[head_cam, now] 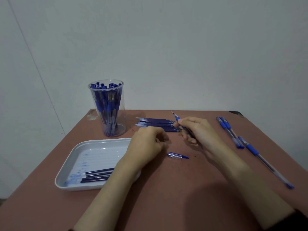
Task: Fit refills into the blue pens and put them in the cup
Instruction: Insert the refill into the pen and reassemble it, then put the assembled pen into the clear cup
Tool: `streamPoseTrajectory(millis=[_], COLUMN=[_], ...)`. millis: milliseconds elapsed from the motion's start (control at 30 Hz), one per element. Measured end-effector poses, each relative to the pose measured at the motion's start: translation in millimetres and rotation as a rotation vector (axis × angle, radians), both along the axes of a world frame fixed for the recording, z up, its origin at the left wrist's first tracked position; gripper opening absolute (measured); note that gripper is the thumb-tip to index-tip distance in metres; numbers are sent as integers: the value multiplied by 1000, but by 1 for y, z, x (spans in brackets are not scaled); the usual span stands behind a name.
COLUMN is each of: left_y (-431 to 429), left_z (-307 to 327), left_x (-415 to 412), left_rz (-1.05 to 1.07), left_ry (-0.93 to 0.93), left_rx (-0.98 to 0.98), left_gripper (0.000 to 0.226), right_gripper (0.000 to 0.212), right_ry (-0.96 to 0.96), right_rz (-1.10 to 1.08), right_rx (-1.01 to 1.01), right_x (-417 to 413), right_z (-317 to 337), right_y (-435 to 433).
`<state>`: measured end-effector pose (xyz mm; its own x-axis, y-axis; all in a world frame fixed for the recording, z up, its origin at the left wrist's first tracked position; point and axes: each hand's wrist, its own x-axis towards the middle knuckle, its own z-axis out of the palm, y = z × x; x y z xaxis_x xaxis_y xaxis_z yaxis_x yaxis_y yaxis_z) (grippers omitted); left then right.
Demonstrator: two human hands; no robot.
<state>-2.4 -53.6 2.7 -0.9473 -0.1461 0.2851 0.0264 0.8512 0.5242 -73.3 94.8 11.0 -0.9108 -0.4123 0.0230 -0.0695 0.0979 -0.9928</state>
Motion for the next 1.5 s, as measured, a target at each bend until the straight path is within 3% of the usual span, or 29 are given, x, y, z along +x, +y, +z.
streamPoseTrajectory(millis=[100,333,400,467,567,867,1000,1133,1233,1400,1500], left_y=[1,-4,-5,-5,-1,-9,-9,-7,-5,-10,-14], left_z=[-1,-2,1,6,13,22,21,16,16,21,22], left_x=[0,-3,-4,-4,-1,3,3,3,4,3,2], left_rz=[-56,-67,-5,-5,-55,-49,-82,-99,-123,-70,-2], left_ry=[-77,-55,53,144,144,243,247,192,198,331,491], left_rx=[-78,9,166,473,824,1284,1320,1176,1204,1291,1211], left_gripper=[19,29,24,18,15,13,12,18,12,13,16], right_gripper=[21,21,20,19,15,10,9,8,9,6,5], right_ry=[2,20,32,61,116,125,111,127,130,112,148], right_rz=[3,27,55,109,173,145,132,161,156,116,100], right_rx=[11,24,1,-13,7,75,84,54,47,83,133], right_x=[1,5,5,7,10,5,5,7,7,1,-1], right_z=[0,3,4,4,3,-1,-3,-2,-2,-5,-8], right_y=[0,-2,-1,-2,-2,0,-1,-2,-2,0,0])
